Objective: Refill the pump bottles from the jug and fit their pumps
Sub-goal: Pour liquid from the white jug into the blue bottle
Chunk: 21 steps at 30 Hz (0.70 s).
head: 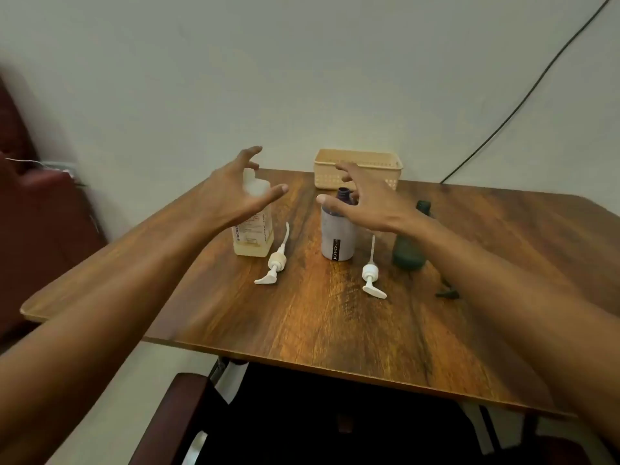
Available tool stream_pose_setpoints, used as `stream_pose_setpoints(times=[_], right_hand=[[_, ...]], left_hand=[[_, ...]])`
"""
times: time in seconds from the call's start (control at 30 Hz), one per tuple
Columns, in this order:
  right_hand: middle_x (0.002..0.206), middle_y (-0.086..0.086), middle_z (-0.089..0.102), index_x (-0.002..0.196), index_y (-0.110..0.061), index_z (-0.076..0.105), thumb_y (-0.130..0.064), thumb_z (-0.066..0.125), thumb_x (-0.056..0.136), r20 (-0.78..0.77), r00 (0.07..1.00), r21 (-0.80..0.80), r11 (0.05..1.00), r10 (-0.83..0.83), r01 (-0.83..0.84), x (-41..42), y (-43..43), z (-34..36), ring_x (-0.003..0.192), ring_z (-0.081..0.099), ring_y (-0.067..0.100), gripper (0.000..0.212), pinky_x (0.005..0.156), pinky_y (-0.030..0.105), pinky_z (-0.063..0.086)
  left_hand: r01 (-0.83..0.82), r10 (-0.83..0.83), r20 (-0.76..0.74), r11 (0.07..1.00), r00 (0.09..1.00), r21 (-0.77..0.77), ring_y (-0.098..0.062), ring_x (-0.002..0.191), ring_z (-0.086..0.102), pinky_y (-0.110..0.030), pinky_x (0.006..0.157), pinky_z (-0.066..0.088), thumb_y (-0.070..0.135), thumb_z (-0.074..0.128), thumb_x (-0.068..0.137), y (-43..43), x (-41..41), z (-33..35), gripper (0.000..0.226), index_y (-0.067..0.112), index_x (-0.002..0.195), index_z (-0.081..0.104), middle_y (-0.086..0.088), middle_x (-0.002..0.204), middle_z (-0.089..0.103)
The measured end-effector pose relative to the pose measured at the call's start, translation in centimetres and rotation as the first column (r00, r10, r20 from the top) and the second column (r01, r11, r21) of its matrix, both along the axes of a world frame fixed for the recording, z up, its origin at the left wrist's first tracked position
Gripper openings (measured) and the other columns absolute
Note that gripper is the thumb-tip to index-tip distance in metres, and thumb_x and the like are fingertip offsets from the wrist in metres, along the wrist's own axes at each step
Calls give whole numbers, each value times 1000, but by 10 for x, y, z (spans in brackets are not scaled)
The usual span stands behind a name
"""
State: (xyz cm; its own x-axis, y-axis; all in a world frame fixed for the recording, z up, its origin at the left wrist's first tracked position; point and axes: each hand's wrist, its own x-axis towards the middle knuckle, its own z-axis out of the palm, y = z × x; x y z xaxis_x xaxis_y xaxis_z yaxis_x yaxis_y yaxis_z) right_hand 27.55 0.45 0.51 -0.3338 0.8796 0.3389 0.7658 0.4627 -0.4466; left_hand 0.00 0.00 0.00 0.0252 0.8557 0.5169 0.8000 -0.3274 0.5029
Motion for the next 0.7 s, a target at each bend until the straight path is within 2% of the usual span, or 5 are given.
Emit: stream_pose_setpoints(times=[0.17, 0.3, 0.5, 0.6, 0.7], right_hand=[[165, 6, 43, 164, -24, 26, -78, 63, 86, 19, 1000, -30, 1000, -1, 2, 3, 2, -18, 145, 48, 27, 102, 103, 33, 38], [164, 4, 44, 165, -28, 19, -70, 77, 81, 1, 1000, -72, 997, -28, 28, 6, 4, -29, 145, 49, 26, 110, 105, 33, 40], [157, 2, 52, 159, -29, 27, -48, 86, 82, -65, 996, -75, 996, -56, 51, 11, 3, -45, 139, 55, 25, 99, 97, 27, 44], [156, 3, 53, 157, -24, 32, -44, 86, 83, -88, 994, -95, 994, -68, 59, 12, 0, -49, 138, 55, 25, 94, 99, 31, 49], [152, 2, 56, 152, -20, 40, -45, 88, 81, -126, 986, -97, 991, -106, 94, 12, -3, -51, 137, 55, 22, 89, 98, 30, 49]], left_hand=[[-18, 19, 25, 1000, 1000, -16, -32, 126, 60, -51, 97, 55, 83, 66, 72, -4, -5, -14, 100, 40, 155, 29, -6, 146, 58], [-32, 27, 80, 998, 996, 56, -30, 119, 63, -47, 95, 55, 77, 75, 71, -5, -7, -27, 102, 35, 153, 31, -8, 141, 59], [-93, 81, 149, 993, 986, 75, -25, 109, 67, -42, 90, 56, 73, 81, 66, -3, -14, -47, 102, 32, 147, 35, -2, 131, 63], [-87, 81, 218, 996, 973, 18, -21, 112, 65, -43, 91, 58, 73, 82, 65, -1, -16, -54, 99, 29, 144, 43, 2, 130, 63], [-74, 78, 217, 997, 973, -27, -16, 109, 68, -43, 89, 60, 78, 77, 66, 2, -18, -58, 89, 27, 136, 56, 5, 122, 69]])
